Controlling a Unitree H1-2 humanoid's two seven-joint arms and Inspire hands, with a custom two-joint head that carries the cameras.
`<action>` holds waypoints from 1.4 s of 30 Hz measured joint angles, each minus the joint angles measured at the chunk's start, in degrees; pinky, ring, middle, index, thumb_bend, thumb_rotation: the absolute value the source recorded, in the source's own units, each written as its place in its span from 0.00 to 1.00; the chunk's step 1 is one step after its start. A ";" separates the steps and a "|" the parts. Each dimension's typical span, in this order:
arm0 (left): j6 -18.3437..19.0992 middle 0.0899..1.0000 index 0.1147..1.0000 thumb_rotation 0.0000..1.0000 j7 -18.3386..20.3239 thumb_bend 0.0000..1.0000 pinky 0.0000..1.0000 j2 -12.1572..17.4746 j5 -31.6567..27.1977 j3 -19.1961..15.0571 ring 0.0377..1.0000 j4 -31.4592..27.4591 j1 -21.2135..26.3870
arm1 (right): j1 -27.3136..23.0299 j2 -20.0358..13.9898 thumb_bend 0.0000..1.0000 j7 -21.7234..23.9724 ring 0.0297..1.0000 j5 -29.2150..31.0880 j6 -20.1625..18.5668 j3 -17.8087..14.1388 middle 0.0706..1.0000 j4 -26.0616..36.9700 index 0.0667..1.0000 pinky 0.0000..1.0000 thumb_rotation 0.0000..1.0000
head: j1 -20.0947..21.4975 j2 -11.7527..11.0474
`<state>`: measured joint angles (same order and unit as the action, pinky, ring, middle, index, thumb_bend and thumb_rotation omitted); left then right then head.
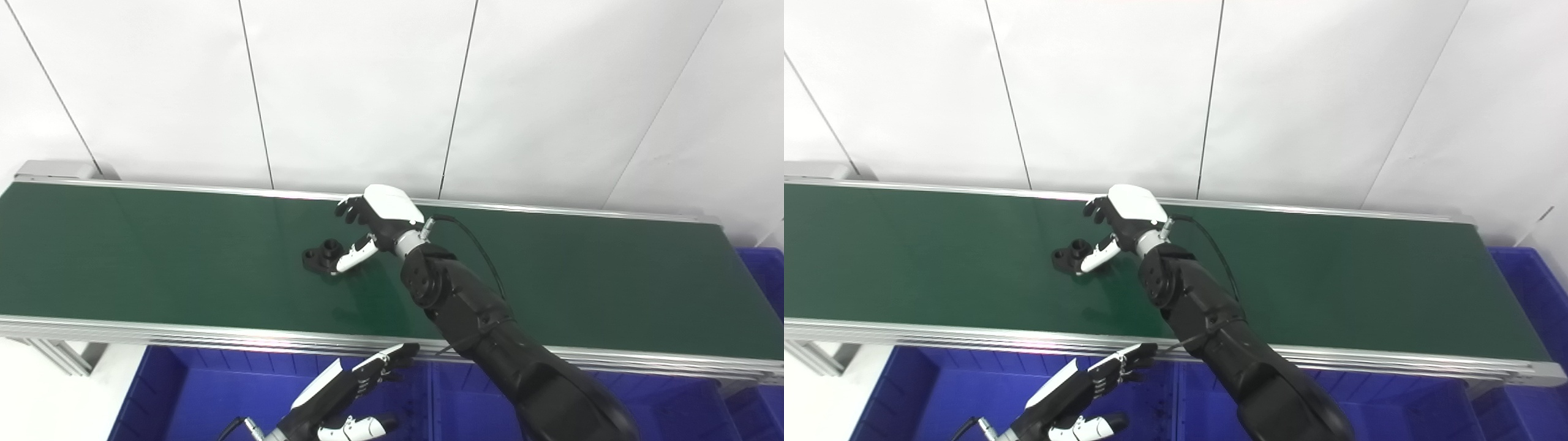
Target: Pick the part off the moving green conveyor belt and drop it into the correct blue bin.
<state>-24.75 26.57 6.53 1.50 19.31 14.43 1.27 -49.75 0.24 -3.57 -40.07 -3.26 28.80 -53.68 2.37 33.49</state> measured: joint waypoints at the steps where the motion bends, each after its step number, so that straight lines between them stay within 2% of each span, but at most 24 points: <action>1: 0.00 0.94 0.91 0.65 -0.17 0.47 0.86 0.05 0.00 0.01 0.91 -0.05 -0.08 | -0.21 0.03 0.92 0.04 0.69 0.00 0.19 0.43 0.69 -1.21 0.67 0.62 0.29 | 0.00 0.00; 4: 0.00 0.94 0.91 0.64 -0.54 0.47 0.86 0.09 -0.03 0.02 0.92 -0.11 -0.32 | -0.48 0.40 0.90 0.01 0.71 -0.01 1.63 1.62 0.71 -4.42 0.65 0.63 0.29 | 0.09 0.09; 6: 0.00 0.94 0.91 0.64 -0.59 0.46 0.86 0.08 -0.04 0.07 0.91 -0.12 -0.45 | -0.80 0.75 0.91 -0.72 0.66 -0.30 2.61 2.74 0.67 -6.65 0.63 0.59 0.27 | 0.09 0.09; 8: 0.00 0.94 0.91 0.62 -0.57 0.46 0.86 0.08 -0.06 0.06 0.91 -0.13 -0.54 | -1.63 0.81 0.91 -1.35 0.55 -0.88 3.51 3.88 0.58 -8.13 0.58 0.50 0.23 | 0.17 0.18; 9: 0.00 0.94 0.91 0.62 -0.57 0.46 0.86 0.06 -0.10 0.06 0.91 -0.15 -0.56 | -1.89 0.78 0.72 -1.63 0.50 -1.18 3.76 4.26 0.54 -8.66 0.52 0.45 0.19 | 0.17 0.35; 10: 0.00 0.94 0.91 0.61 -0.57 0.45 0.86 0.04 -0.33 0.04 0.91 -0.26 -0.65 | -2.06 0.78 0.63 -1.78 0.48 -1.37 3.87 4.83 0.51 -9.02 0.48 0.42 0.10 | 0.17 0.44; 12: 0.00 0.94 0.91 0.61 -0.58 0.45 0.87 0.05 -0.57 0.01 0.92 -0.46 -0.85 | -2.22 0.81 0.54 -1.79 0.47 -1.69 4.19 5.73 0.49 -9.39 0.44 0.40 0.02 | 0.35 0.62; 14: 0.00 0.94 0.91 0.63 -0.61 0.46 0.86 0.08 -0.60 -0.12 0.92 -0.47 -1.10 | -2.30 0.86 0.53 -1.87 0.44 -1.70 4.99 6.34 0.45 -9.66 0.45 0.37 0.00 | 0.52 0.62; 20: 0.00 0.94 0.91 0.62 -0.52 0.46 0.87 0.11 -1.22 -0.29 0.92 -0.49 -1.25 | -2.46 0.70 0.53 -2.02 0.43 -1.57 6.20 6.88 0.43 -9.85 0.46 0.38 0.00 | 0.96 0.79; 24: 0.00 0.94 0.91 0.62 -0.41 0.46 0.87 0.13 -1.31 -0.67 0.92 -0.49 -1.26 | -2.00 -0.01 0.53 -2.15 0.37 -1.41 6.23 6.77 0.38 -8.85 0.46 0.31 0.00 | 1.49 1.05; 26: 0.00 0.94 0.91 0.62 -0.19 0.45 0.87 0.12 -1.44 -0.84 0.92 -0.49 -1.26 | -1.48 -0.36 0.53 -2.07 0.35 -1.43 6.22 6.75 0.37 -7.66 0.46 0.29 0.00 | 1.58 1.06; 29: 0.00 0.94 0.91 0.60 0.53 0.45 0.86 0.06 -2.34 -1.16 0.91 -0.48 -1.27 | -0.52 -0.81 0.53 -1.53 0.32 -1.76 6.18 6.79 0.43 -5.03 0.45 0.27 0.00 | 1.93 1.23; 37: 0.00 0.94 0.92 0.59 1.60 0.45 0.86 -0.02 -2.54 -1.91 0.92 -0.45 -1.23 | -0.24 -3.19 0.53 -0.73 0.21 -2.44 5.87 5.99 0.43 3.57 0.45 0.17 0.00 | 2.11 1.14; 40: 0.00 0.94 0.91 0.59 2.04 0.45 0.86 -0.09 -2.57 -2.20 0.91 -0.41 -1.21 | 0.24 -4.32 0.53 -0.28 0.22 -2.42 5.54 4.96 0.43 6.52 0.45 0.18 0.00 | 2.28 1.14; 41: 0.00 0.94 0.91 0.59 2.16 0.45 0.86 -0.12 -2.57 -2.27 0.91 -0.41 -1.21 | 0.62 -4.73 0.53 -0.11 0.27 -2.35 5.47 4.41 0.43 7.91 0.45 0.25 0.00 | 2.28 1.14; 42: 0.00 0.94 0.91 0.59 2.23 0.45 0.86 -0.15 -2.58 -2.34 0.91 -0.41 -1.21 | 1.02 -5.09 0.53 0.12 0.28 -2.27 5.46 3.94 0.43 9.03 0.45 0.26 0.00 | 2.28 1.14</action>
<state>-24.76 28.80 6.39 -1.07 16.96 14.02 0.06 -48.73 -4.85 -3.45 -42.34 2.20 32.74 -44.65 4.66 34.63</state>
